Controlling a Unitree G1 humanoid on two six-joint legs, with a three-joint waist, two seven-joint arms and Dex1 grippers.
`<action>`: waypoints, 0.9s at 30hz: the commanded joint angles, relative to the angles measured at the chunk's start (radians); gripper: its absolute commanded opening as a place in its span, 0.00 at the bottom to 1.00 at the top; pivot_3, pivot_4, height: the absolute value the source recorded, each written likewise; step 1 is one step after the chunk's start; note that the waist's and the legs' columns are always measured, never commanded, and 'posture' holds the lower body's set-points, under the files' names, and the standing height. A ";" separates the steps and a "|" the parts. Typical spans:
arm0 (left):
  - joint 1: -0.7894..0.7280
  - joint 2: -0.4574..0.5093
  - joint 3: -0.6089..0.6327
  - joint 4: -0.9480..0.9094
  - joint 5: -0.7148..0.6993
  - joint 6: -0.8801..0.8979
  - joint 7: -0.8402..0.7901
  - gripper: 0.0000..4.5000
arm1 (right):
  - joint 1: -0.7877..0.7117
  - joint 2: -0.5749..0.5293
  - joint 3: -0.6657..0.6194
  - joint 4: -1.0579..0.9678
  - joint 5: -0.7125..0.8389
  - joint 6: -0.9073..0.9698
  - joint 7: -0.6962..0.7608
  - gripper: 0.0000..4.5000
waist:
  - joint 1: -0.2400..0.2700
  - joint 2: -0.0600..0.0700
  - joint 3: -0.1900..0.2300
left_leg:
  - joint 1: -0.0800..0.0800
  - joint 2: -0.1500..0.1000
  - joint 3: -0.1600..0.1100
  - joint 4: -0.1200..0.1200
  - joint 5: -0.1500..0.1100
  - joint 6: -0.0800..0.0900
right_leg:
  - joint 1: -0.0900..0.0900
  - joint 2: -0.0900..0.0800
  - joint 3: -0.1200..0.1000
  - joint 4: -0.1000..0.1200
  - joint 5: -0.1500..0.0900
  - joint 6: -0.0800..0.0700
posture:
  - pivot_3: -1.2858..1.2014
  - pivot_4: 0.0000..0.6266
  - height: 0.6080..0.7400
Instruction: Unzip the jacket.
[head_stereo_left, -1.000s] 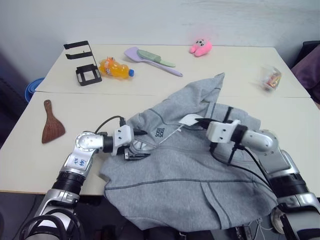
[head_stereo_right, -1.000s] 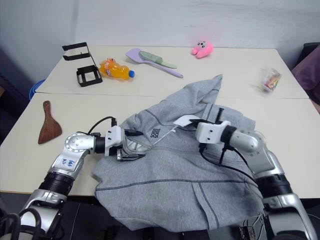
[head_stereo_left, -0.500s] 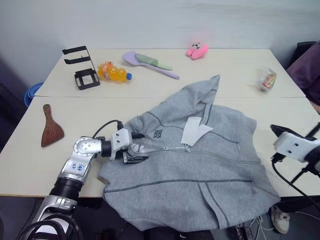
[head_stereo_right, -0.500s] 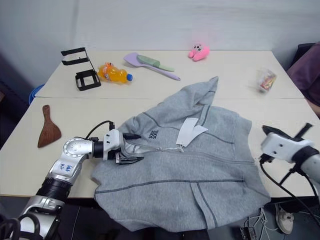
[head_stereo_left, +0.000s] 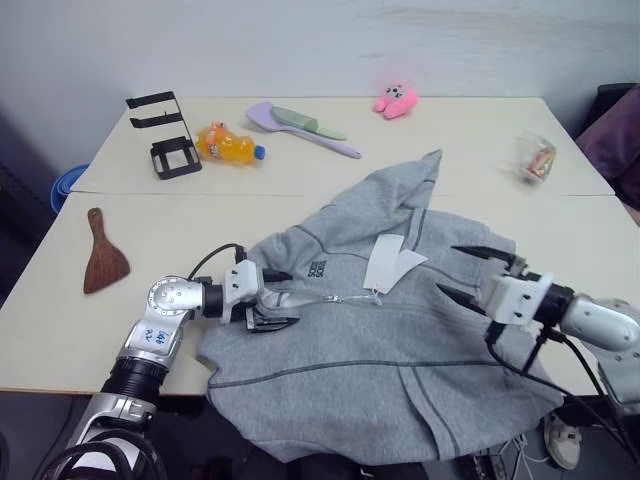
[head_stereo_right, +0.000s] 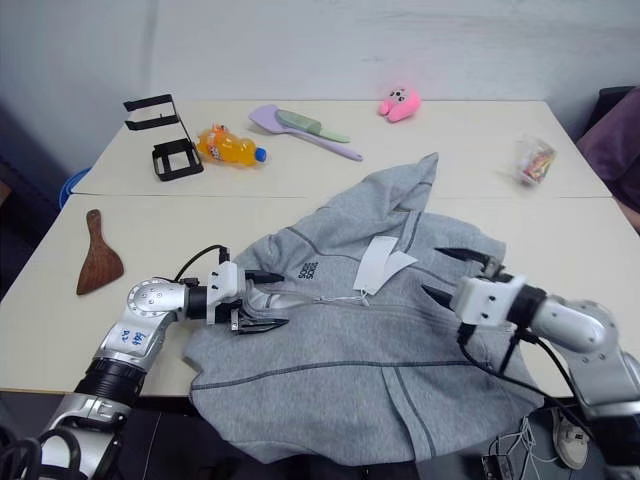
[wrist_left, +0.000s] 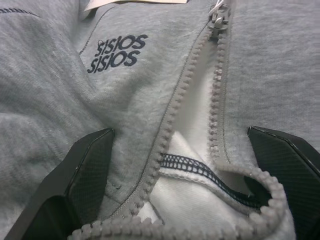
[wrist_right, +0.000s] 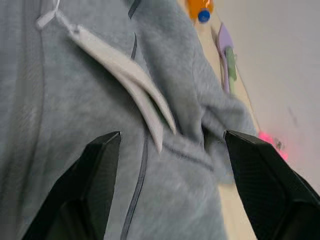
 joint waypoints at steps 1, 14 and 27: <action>0.036 0.001 -0.036 0.001 0.005 0.018 -0.038 1.00 | -0.094 0.039 0.089 0.080 -0.044 -0.033 0.031 0.71 | 0.001 -0.001 0.000 | 0.000 0.000 0.000 0.000 0.000 0.000 | 0.000 0.000 0.000 0.000 0.000 0.000 | 0.52 0.24 1.00; 0.036 -0.004 -0.031 -0.005 0.013 0.022 -0.018 1.00 | -0.363 0.189 0.259 0.329 -0.091 -0.154 0.077 0.71 | -0.001 -0.001 0.001 | -0.001 0.000 -0.001 0.001 0.000 0.001 | 0.000 0.000 -0.002 0.001 0.000 0.000 | 0.52 0.24 1.00; 0.033 -0.011 -0.033 0.007 0.028 0.017 0.008 1.00 | -0.376 0.183 0.195 0.449 -0.206 -0.252 -0.154 0.01 | 0.000 -0.001 0.001 | -0.001 0.000 -0.001 0.001 0.000 0.001 | 0.000 -0.001 -0.001 0.001 0.000 0.000 | 0.52 0.24 1.00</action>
